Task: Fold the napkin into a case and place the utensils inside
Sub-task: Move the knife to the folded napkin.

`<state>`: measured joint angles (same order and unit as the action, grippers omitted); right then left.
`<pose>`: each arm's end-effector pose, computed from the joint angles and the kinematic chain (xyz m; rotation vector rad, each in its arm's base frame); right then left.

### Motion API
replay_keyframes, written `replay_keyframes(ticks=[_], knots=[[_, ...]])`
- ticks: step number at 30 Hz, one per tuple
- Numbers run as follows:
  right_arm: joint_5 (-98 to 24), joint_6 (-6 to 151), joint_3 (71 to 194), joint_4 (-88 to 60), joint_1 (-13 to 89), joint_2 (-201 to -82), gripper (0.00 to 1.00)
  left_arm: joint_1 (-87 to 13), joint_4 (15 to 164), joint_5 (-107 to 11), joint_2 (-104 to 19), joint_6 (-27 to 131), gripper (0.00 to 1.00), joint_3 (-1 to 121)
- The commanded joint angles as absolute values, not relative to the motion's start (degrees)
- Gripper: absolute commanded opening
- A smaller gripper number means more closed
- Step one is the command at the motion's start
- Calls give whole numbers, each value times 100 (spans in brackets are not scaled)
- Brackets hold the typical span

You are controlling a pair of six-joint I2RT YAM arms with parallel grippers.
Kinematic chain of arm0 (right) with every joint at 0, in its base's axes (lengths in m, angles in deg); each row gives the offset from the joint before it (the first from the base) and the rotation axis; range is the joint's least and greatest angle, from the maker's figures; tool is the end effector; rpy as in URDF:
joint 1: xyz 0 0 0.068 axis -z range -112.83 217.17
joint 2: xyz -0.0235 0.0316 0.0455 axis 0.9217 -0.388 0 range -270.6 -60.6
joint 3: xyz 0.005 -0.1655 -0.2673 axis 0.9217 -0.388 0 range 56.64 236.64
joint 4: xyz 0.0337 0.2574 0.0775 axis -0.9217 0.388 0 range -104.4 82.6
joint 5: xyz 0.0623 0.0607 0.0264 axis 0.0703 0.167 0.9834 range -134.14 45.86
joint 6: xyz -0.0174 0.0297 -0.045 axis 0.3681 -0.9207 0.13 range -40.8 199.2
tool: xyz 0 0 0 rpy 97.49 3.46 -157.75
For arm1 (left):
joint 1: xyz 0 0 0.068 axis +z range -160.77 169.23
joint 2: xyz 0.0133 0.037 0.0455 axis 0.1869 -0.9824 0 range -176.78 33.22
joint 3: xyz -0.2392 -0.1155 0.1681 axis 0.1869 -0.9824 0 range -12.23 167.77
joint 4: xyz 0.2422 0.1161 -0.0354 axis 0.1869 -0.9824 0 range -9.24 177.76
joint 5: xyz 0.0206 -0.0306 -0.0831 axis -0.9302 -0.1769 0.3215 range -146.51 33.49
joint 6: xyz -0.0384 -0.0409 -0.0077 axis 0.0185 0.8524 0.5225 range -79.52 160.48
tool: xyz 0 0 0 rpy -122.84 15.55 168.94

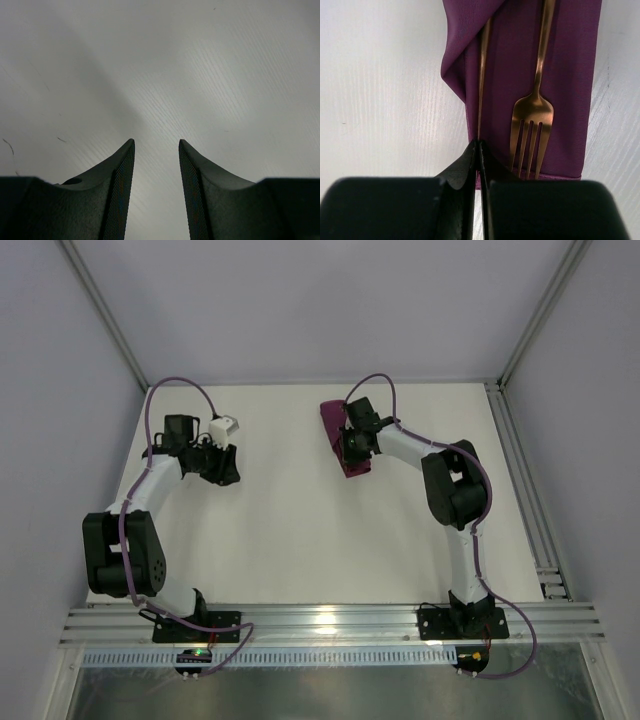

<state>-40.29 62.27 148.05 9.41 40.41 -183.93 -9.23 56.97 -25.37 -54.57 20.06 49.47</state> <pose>0.4459 0.2278 0.1921 -0.2483 2.5734 0.3771 0.3231 -0.0118 0.2713 0.5968 2.3628 -0.5268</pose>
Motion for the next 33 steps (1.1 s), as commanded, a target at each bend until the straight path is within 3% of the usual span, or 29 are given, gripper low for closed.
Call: replay_keyframes(ticks=[1,6,8,10,19,33], knots=[[-4010,6197,14998,1038,4063,-17987,4,-884,5656,-2399,-5423,1886,43,5088],[-3993,6197,15042,1056,4063,-17934,5,-884,5638,-2408,-5423,1869,43,5097],[-3975,6206,15094,1143,4063,-17943,14,-884,5638,-2399,-5432,1860,43,5106],[-3957,6232,15165,1170,4072,-17987,15,-884,5629,-2390,-5440,1877,43,5105],[-3993,6241,15209,1179,4063,-18110,4,-884,5621,-2381,-5432,1860,42,5105],[-3800,6119,15306,1170,4185,-18040,4,-892,5621,-2381,-5431,1851,42,5071]])
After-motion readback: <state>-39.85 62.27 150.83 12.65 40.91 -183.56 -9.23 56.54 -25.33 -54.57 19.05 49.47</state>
